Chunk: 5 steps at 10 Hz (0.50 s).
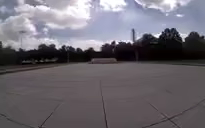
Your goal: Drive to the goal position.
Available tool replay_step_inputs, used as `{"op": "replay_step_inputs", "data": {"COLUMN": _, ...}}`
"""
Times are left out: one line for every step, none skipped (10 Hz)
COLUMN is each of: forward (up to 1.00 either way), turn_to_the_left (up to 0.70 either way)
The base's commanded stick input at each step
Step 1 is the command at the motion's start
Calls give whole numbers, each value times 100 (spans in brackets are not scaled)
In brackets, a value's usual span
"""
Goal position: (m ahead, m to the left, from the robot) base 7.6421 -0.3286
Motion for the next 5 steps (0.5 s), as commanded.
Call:
{"op": "replay_step_inputs", "data": {"forward": 70, "turn_to_the_left": 0}}
{"op": "replay_step_inputs", "data": {"forward": 70, "turn_to_the_left": 0}}
{"op": "replay_step_inputs", "data": {"forward": 70, "turn_to_the_left": 0}}
{"op": "replay_step_inputs", "data": {"forward": 70, "turn_to_the_left": 0}}
{"op": "replay_step_inputs", "data": {"forward": 70, "turn_to_the_left": 0}}
